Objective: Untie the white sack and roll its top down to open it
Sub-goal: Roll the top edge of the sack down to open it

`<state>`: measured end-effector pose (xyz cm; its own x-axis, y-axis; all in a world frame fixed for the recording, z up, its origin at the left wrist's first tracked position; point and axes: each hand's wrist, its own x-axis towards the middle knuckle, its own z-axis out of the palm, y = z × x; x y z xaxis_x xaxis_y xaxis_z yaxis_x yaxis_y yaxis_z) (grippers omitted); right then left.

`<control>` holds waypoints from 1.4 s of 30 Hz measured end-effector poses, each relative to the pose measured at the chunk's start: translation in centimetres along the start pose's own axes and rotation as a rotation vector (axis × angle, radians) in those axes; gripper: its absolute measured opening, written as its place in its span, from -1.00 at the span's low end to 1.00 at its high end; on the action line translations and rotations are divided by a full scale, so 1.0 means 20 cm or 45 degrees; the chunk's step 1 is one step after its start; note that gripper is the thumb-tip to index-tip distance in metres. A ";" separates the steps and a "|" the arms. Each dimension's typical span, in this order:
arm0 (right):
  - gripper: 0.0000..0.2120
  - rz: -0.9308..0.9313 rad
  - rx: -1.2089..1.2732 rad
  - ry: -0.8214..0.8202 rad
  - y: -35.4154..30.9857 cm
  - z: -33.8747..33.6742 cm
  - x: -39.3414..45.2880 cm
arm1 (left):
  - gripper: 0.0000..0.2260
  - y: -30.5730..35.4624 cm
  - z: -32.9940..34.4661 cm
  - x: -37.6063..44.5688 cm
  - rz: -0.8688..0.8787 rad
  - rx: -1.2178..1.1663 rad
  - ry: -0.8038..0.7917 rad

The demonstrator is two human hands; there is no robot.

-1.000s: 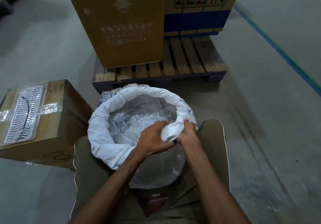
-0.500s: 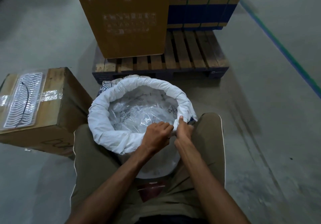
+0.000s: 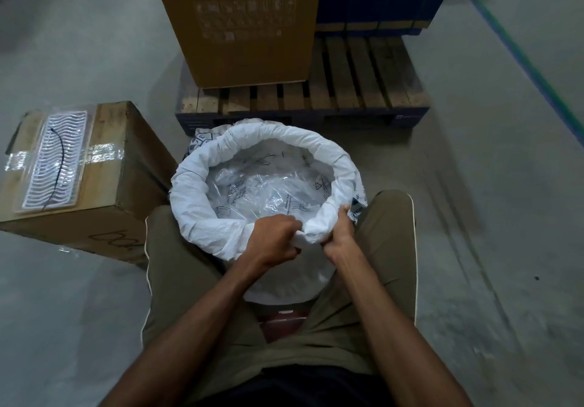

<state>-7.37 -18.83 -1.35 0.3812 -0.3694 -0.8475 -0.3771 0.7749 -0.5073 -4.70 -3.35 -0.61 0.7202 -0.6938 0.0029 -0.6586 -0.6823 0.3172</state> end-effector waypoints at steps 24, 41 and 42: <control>-0.35 -0.799 -0.850 0.126 0.23 -0.20 -0.08 | -0.77 -0.02 0.15 -0.17 0.188 0.226 0.170; -0.72 -2.044 -2.092 -0.266 0.17 -0.19 -0.06 | -0.38 0.20 0.03 -0.48 -1.178 -1.036 0.920; -0.70 -2.090 -2.082 -0.238 0.19 -0.18 -0.06 | -0.33 0.20 0.04 -0.48 -1.464 -1.348 0.941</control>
<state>-12.26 -17.29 -2.85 0.9708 0.0790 0.2264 0.1343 -0.9612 -0.2407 -14.49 0.45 -0.06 0.8206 0.4515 -0.3503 0.4228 -0.0673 0.9037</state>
